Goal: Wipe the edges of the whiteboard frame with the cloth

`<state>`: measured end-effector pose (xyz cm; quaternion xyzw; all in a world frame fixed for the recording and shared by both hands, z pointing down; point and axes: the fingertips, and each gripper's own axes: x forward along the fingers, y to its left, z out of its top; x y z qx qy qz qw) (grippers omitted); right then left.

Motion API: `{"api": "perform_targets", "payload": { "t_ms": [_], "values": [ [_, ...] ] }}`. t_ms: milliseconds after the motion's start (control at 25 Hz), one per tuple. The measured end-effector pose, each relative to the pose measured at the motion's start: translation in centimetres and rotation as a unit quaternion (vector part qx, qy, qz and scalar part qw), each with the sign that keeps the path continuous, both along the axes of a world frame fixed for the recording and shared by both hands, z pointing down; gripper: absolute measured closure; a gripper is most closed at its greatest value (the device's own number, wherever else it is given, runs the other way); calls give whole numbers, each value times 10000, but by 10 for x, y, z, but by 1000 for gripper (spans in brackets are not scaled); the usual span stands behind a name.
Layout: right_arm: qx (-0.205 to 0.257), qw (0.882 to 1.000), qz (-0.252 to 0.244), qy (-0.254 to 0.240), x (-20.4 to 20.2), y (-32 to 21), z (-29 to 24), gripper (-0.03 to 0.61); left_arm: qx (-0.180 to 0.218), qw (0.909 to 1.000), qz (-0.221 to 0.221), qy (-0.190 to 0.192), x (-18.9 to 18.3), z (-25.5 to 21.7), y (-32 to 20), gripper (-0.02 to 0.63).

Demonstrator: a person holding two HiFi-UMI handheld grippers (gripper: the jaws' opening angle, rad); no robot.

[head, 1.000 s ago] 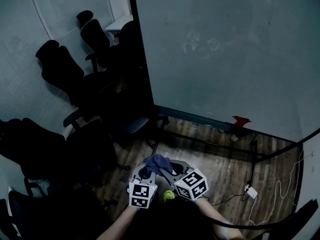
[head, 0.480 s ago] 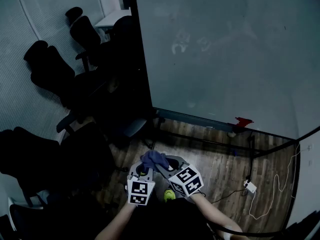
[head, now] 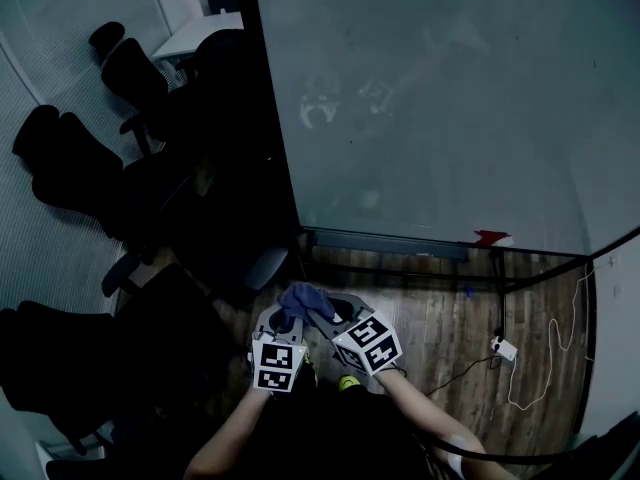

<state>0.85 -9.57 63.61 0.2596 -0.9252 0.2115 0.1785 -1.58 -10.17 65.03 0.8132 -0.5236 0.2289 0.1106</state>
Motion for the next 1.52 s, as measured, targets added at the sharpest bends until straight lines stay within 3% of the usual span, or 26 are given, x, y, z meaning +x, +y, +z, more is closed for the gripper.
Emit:
{"api": "perform_targets", "payload": {
  "t_ms": [680,960,1200,1520],
  "values": [
    [-200,9956,863,290,-22,-88,30,480,-267,9978,613,0,-22,34,-89,586],
    [-378,9953,813,365,-28,-113,43,479,-486,9973,531,-132,-27,47,-112,586],
    [-797,9927,833,344,-31,-129,67,480,-851,9959,219,-225,-34,70,-123,586],
    [-1107,9882,981,407,-36,-164,92,480,-1011,9941,118,-362,-38,89,-153,586]
  ]
}}
